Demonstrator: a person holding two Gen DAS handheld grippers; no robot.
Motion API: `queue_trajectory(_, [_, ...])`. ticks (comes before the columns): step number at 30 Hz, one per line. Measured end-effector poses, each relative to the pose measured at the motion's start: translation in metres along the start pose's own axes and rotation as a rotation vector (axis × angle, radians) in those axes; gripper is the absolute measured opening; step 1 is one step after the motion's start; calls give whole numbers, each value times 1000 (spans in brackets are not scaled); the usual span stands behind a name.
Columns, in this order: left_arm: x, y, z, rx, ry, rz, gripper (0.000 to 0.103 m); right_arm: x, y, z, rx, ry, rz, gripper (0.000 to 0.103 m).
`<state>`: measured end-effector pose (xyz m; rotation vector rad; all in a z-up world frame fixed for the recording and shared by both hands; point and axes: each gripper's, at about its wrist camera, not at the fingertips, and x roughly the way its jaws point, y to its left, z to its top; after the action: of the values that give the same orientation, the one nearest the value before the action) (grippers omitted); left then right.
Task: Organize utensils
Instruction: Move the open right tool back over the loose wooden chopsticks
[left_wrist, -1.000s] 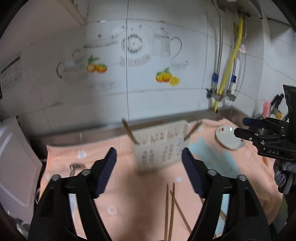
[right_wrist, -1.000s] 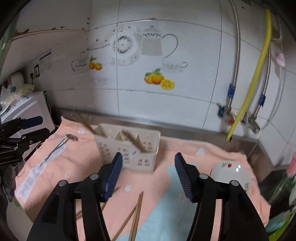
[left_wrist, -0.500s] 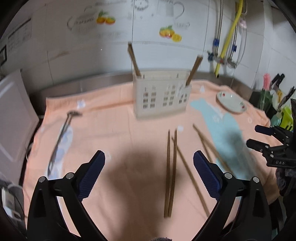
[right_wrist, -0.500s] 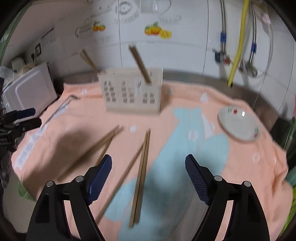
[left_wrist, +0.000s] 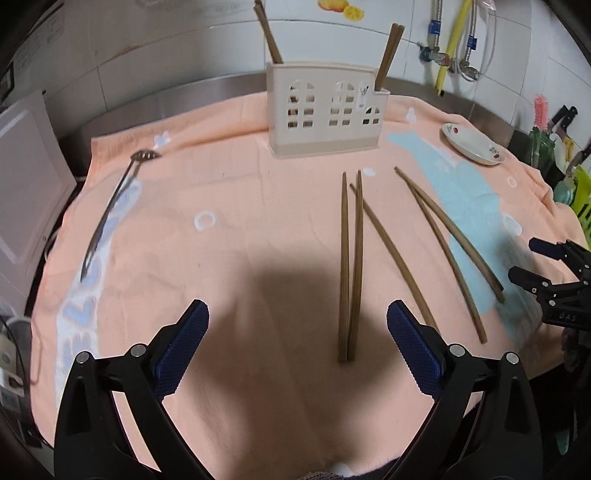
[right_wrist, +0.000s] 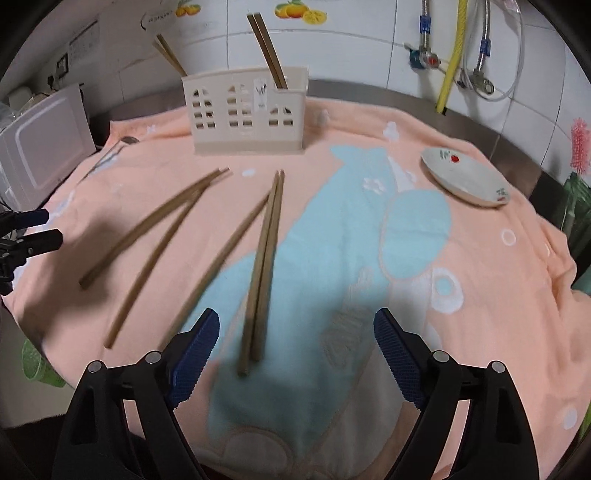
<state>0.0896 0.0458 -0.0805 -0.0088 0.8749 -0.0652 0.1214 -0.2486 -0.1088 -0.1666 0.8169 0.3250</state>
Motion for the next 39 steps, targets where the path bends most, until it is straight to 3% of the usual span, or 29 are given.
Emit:
queue_trajectory(20, [5,14,-12,-61,27,6,96,25,-3,-4,1,42,-28,74])
queue_trajectory(29, [8,16,-15,-72,35,-1,96,29,5,-1,-58,33,-72,60])
queue_trajectory(37, [6,15,-16,-70,32,-10,96,34,13,-1,-92,36,-80,40])
queue_trajectory(39, [6,15,-16,-64,34,-14,96,34,10,0,-76,36,-77,29])
